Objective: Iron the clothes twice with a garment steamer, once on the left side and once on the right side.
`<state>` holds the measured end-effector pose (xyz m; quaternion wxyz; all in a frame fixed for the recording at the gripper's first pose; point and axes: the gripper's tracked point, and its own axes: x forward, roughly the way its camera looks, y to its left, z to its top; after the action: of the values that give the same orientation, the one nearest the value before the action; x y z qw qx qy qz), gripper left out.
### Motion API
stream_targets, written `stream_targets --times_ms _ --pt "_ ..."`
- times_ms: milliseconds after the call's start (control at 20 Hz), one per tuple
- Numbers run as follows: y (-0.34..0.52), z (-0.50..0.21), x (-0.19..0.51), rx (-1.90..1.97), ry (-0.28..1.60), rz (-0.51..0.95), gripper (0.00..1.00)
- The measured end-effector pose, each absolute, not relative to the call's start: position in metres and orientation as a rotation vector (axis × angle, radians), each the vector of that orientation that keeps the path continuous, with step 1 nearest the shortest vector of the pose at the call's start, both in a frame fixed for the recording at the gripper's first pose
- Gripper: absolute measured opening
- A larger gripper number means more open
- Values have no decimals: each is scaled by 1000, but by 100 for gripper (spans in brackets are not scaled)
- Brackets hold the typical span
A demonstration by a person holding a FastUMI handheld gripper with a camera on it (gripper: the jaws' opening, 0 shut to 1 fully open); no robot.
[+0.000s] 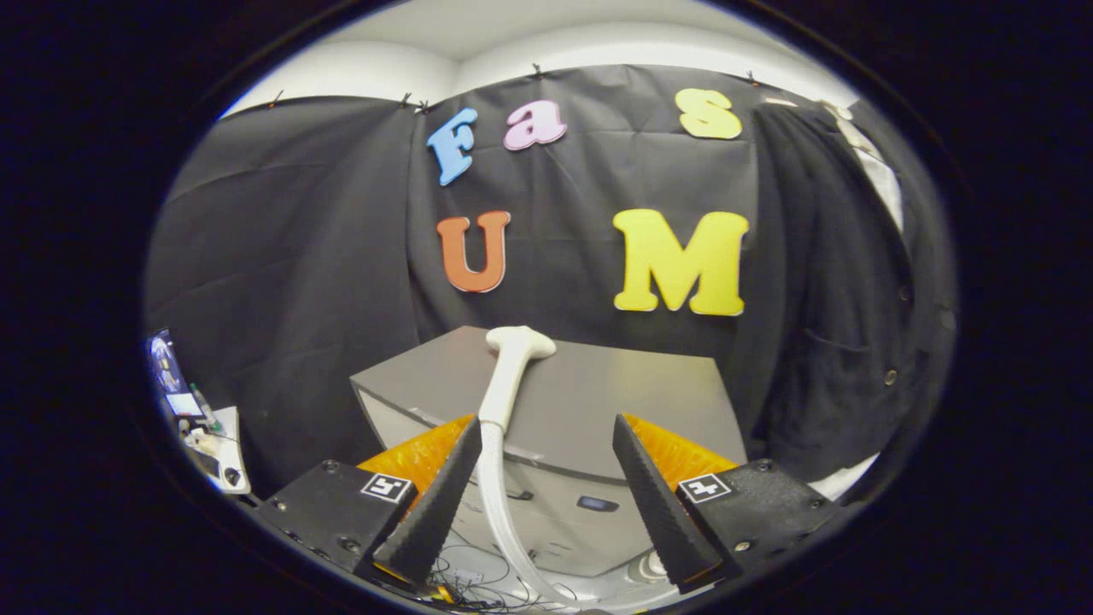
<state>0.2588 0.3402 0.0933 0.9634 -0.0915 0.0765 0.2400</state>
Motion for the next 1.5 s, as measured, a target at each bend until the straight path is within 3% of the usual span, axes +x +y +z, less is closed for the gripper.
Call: stream_targets --times_ms 500,650,750,900,1050,1250,1500 --pt "433 47 366 -296 335 509 96" --pt "447 39 369 -290 370 561 86" --pt "446 51 373 -233 375 552 71" --pt "447 42 376 -217 390 563 65" --pt "451 45 374 -167 430 579 45" --pt "444 48 364 -145 434 577 37" --pt "409 67 339 -91 402 564 37"
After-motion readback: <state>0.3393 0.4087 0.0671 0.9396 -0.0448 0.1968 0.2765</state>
